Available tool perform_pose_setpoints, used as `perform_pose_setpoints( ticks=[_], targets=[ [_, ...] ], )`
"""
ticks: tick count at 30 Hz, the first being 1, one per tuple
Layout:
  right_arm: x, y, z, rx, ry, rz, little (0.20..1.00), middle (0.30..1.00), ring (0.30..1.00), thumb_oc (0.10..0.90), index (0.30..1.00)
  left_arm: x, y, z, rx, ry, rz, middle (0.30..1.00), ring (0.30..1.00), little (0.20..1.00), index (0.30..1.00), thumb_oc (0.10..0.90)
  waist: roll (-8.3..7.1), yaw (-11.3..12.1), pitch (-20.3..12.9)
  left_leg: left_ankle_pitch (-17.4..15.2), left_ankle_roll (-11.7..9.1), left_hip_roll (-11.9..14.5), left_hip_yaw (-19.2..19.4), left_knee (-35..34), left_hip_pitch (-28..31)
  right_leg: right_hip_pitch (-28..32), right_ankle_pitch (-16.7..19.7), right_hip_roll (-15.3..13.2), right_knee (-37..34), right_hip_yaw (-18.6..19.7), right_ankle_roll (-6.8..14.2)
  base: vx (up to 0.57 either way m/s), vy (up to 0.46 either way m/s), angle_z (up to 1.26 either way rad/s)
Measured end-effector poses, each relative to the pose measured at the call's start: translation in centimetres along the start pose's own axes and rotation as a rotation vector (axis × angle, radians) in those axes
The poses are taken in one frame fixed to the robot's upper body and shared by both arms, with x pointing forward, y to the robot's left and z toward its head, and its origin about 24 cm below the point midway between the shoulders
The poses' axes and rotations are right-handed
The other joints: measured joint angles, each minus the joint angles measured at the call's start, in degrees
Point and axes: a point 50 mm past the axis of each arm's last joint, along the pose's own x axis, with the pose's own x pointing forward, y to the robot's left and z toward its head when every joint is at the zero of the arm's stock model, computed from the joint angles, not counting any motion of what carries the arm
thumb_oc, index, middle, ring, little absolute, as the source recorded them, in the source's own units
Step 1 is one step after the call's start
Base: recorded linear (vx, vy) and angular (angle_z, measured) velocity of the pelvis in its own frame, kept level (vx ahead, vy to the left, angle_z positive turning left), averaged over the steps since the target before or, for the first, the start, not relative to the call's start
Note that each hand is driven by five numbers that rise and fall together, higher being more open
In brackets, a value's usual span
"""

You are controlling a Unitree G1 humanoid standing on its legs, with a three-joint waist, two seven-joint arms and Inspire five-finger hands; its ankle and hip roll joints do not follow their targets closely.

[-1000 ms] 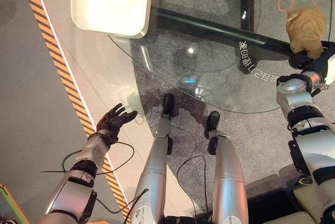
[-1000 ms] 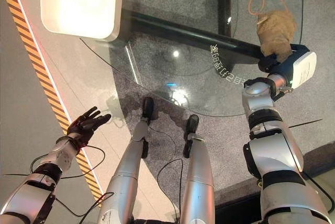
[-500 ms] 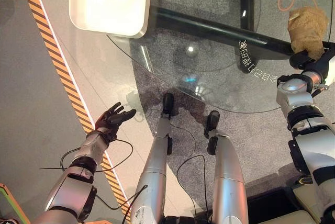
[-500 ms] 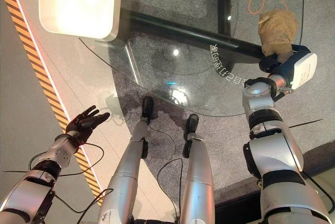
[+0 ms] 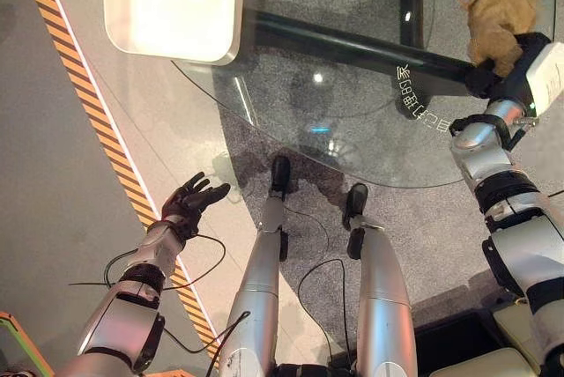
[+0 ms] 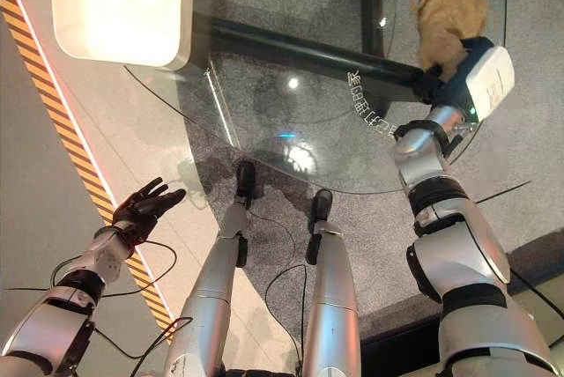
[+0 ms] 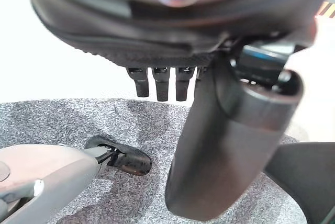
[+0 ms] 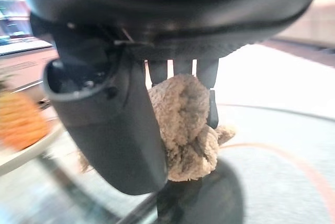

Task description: Wipe the table with a cloth and put it in the basket.

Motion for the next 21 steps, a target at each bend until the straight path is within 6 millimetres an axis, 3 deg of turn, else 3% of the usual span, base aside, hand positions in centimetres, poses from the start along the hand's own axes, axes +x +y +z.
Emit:
perform_pose_setpoints(
  ticks=[3,11,21],
  targets=[
    [0.1,0.3,1.6,-0.043,-0.073,0.034,0.2,0.3,0.3,0.1,0.3,0.1,-0.4,-0.2,-0.005,0.003,-0.01,0.9,0.9,0.9,0.9,0.8,0.04,0.7,0.0,0.1,-0.2,-0.2,0.0,0.0,0.1,-0.3,-0.4,-0.3,1.0,-0.1,-0.2,0.0,0.003,0.06],
    [-0.2,1.2,3.5,-0.089,-0.146,0.078,0.2,0.3,0.3,0.1,0.3,-0.1,-0.2,-1.1,-0.009,0.022,-0.005,0.9,0.9,0.9,0.9,0.8,0.11,2.1,0.0,0.0,-0.6,-0.2,-0.1,-0.2,0.2,-0.8,-1.0,-0.4,2.5,-0.2,-0.7,0.0,0.001,0.02],
    [-1.8,2.8,5.9,-0.175,-0.312,0.192,0.2,0.3,0.3,0.1,0.3,0.1,-2.1,-1.4,-0.027,0.015,-0.059,0.9,0.9,0.9,0.9,0.8,0.96,2.6,-0.1,0.3,-0.9,-0.1,-0.2,-0.8,1.1,-0.8,-1.6,-0.2,3.6,-0.3,-1.4,0.0,0.0,0.0]
  ],
)
